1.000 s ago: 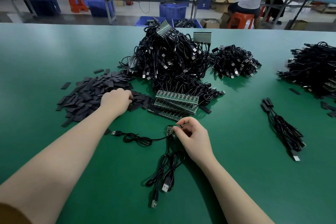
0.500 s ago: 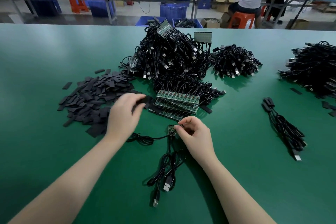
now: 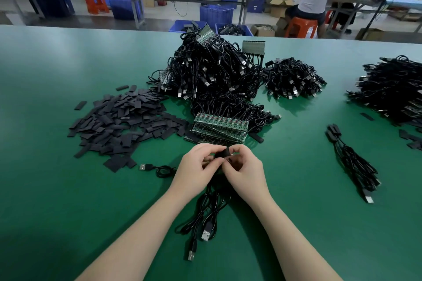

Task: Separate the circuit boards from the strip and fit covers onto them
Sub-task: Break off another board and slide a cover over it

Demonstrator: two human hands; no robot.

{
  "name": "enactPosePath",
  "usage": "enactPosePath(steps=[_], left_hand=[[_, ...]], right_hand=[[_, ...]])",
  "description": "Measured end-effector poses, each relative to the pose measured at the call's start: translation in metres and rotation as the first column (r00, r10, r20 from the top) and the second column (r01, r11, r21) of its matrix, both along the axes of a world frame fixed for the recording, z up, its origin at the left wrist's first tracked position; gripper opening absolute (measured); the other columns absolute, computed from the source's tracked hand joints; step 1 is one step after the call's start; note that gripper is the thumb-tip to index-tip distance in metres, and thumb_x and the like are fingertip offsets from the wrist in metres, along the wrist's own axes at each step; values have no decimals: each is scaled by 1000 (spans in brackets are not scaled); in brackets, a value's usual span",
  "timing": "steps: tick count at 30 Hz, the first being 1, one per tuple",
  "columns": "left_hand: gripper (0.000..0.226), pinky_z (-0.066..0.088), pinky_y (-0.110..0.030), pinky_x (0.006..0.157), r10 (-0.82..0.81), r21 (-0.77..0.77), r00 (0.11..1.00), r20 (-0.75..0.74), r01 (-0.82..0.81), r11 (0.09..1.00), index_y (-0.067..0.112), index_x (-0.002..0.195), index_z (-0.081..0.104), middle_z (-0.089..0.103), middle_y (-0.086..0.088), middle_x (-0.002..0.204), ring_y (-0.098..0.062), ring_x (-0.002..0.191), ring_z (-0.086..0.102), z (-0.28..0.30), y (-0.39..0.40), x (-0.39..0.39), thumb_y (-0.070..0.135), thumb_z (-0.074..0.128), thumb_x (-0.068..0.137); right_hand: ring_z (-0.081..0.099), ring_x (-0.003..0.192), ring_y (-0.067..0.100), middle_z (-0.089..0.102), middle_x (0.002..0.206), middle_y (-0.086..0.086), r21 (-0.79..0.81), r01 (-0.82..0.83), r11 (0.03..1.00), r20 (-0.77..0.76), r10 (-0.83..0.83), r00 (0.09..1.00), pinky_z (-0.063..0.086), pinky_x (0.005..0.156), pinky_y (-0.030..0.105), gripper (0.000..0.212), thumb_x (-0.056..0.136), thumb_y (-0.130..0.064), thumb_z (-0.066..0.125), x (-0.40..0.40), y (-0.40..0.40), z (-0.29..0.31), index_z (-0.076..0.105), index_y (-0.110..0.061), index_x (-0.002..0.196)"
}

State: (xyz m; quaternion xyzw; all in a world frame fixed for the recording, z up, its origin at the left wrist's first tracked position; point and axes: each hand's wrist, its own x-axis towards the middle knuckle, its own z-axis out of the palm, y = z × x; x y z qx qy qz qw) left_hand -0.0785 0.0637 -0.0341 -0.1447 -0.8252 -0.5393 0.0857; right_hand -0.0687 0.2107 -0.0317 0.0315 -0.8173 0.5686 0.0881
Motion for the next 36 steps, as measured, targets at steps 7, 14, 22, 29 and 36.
enactPosePath(steps=[7,14,22,29,36], left_hand=[[46,51,-13,82,43,43,998,36,-45,998,60,101,61,64,18,111,2,93,64,-3,-2,3,16,70,88],[40,52,-15,83,49,87,997,51,-53,995,52,100,65,68,13,109,0,93,67,-3,-1,4,14,72,87],[42,51,-13,82,35,155,994,105,-51,987,52,107,64,69,14,111,2,96,66,-1,0,8,18,74,85],[46,47,-6,75,105,47,994,13,-106,993,54,106,64,68,16,98,3,85,66,-1,0,13,22,80,77],[39,44,-4,76,153,-5,988,-13,-153,988,42,114,68,65,24,102,3,87,63,-3,1,13,24,78,81]], right_hand=[[60,68,9,72,76,-5,-130,-26,991,59,34,998,51,67,30,30,90,-12,65,2,7,0,66,-39,102],[66,76,12,72,80,-1,-322,-89,943,97,126,987,56,83,34,31,90,-7,69,4,11,3,71,-32,108],[69,77,14,72,75,-3,-331,-37,943,98,74,992,57,79,32,22,84,-13,78,5,10,2,75,-29,98],[65,70,8,69,71,-7,-362,-42,931,89,79,993,53,70,21,19,86,-12,76,5,11,2,75,-26,99],[70,83,10,75,87,-3,-498,75,864,72,-45,996,57,76,24,17,85,-12,76,5,13,2,77,-28,90]])
